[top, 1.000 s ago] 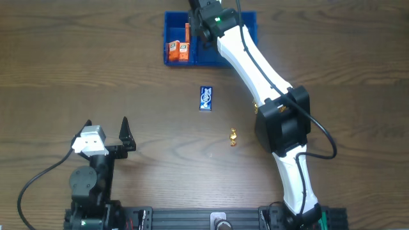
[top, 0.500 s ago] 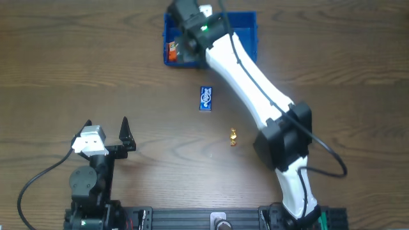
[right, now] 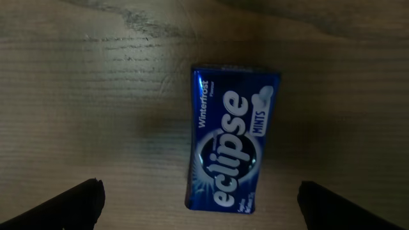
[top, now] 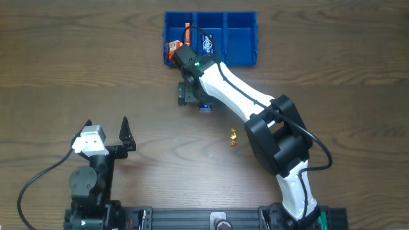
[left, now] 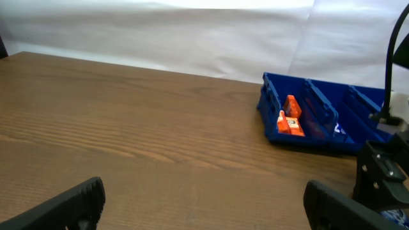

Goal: Sort Candies Into Trays

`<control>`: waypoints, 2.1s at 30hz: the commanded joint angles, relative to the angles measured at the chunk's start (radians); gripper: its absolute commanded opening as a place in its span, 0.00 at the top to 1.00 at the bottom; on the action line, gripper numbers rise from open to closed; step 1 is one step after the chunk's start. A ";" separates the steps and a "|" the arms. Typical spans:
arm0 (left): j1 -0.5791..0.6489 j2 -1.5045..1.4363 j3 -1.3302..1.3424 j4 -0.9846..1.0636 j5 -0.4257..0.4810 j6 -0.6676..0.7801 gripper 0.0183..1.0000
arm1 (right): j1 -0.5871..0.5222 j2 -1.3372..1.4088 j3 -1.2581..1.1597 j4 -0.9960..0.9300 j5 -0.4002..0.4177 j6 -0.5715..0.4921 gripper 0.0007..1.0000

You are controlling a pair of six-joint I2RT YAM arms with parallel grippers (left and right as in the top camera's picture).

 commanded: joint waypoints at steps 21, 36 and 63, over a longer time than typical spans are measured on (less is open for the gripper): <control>0.003 -0.001 -0.033 -0.016 -0.002 0.013 0.00 | -0.043 0.079 -0.034 0.078 0.003 0.029 0.63; 0.003 -0.001 -0.033 -0.016 -0.002 0.013 0.00 | -0.049 -0.222 0.283 -0.083 0.268 -0.071 0.80; 0.003 -0.001 -0.033 -0.016 -0.002 0.013 0.00 | -0.182 0.164 0.555 0.134 0.222 -0.264 0.34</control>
